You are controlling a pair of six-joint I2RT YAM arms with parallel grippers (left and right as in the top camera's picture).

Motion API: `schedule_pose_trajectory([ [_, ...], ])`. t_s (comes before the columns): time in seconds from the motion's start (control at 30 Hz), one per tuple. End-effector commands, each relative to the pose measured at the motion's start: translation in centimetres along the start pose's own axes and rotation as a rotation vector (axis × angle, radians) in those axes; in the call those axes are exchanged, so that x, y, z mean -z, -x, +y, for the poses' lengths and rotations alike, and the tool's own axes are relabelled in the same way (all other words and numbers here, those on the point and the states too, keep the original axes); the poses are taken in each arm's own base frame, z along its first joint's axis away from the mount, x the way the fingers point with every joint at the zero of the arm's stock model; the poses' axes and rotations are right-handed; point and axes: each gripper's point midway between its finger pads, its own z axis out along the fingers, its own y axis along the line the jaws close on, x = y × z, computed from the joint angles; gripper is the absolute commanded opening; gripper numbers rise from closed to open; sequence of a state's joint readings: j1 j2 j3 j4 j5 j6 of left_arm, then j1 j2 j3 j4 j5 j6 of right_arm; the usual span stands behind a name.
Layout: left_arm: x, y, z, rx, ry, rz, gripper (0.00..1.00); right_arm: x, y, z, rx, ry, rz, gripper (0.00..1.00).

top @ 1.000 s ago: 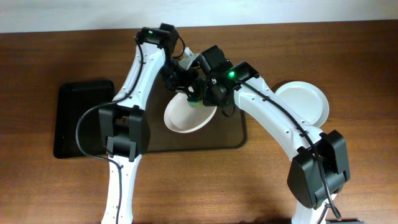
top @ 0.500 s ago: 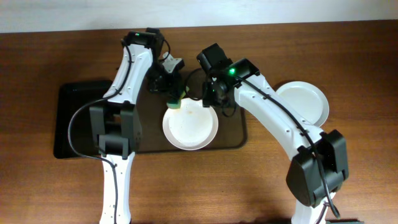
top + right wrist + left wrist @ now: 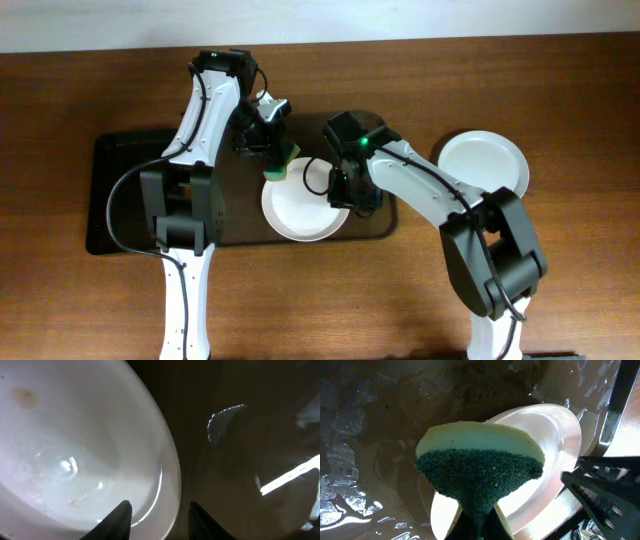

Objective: Clean dirty plates on tray and stack at the side

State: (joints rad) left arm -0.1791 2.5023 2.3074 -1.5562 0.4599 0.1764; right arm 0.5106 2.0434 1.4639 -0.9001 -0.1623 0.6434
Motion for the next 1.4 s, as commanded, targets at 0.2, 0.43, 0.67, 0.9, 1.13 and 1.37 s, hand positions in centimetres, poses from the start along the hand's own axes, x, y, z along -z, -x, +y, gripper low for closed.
schedule_pose_trajectory([
  [0.2,-0.4,0.1,-1.3,-0.028,-0.06,-0.001,0.01,-3.2,1.2,-0.7,-0.111,0.136,0.116,0.04],
  [0.43,-3.5,0.0,-2.9,-0.136,-0.022,0.037,0.01,-3.4,1.5,-0.3,-0.112,0.154,0.104,0.04],
  [0.67,-9.4,-1.7,1.2,-0.109,0.065,0.1,0.01,-3.4,1.5,-0.3,-0.11,0.153,0.106,0.04],
  [0.9,-4.7,-0.8,10.5,0.179,0.688,0.024,0.01,-3.4,1.4,-0.4,-0.111,0.15,0.111,0.04],
  [1.13,3.8,2.7,7.1,0.16,0.723,-0.136,0.01,-3.4,1.4,-0.5,-0.113,0.148,0.112,0.04],
  [1.37,8.7,4.3,4.3,0.177,0.523,-0.286,0.01,2.1,3.6,-0.3,-0.031,0.128,-0.07,0.04],
])
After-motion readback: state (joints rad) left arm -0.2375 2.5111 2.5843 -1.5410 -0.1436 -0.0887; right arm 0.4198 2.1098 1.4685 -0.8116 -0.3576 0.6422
